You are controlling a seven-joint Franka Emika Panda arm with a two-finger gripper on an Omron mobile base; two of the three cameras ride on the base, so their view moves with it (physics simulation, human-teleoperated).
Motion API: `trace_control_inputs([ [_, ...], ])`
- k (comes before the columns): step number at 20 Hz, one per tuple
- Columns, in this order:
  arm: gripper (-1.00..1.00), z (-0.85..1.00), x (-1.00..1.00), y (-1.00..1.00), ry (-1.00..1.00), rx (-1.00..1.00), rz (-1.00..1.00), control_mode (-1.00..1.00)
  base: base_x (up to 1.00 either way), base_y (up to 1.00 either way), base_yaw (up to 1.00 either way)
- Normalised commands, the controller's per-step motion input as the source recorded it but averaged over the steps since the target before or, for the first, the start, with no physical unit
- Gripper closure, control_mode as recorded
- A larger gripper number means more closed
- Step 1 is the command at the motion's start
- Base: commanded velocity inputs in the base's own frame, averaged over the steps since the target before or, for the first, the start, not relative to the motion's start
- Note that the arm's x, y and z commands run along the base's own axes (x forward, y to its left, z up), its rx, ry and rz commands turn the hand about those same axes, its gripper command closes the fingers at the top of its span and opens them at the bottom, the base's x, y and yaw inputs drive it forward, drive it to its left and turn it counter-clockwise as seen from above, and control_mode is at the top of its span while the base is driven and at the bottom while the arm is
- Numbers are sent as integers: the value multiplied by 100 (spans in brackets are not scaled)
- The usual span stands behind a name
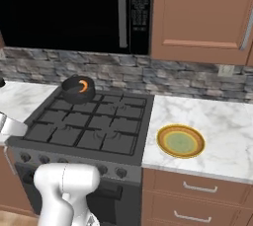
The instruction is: Retrieve the frozen meat and place it in the pot on a burner. Then turn the burner on.
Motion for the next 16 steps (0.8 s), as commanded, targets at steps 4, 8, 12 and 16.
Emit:
trace_control_inputs([
  [4,-100,0,0,0,0,0,0,100,-33,-31,0],
  [8,-100,0,0,0,0,0,0,100,-42,-24,0],
  [12,-100,0,0,0,0,0,0,100,-13,-17,0],
  [16,-100,0,0,0,0,0,0,100,0,0,0],
])
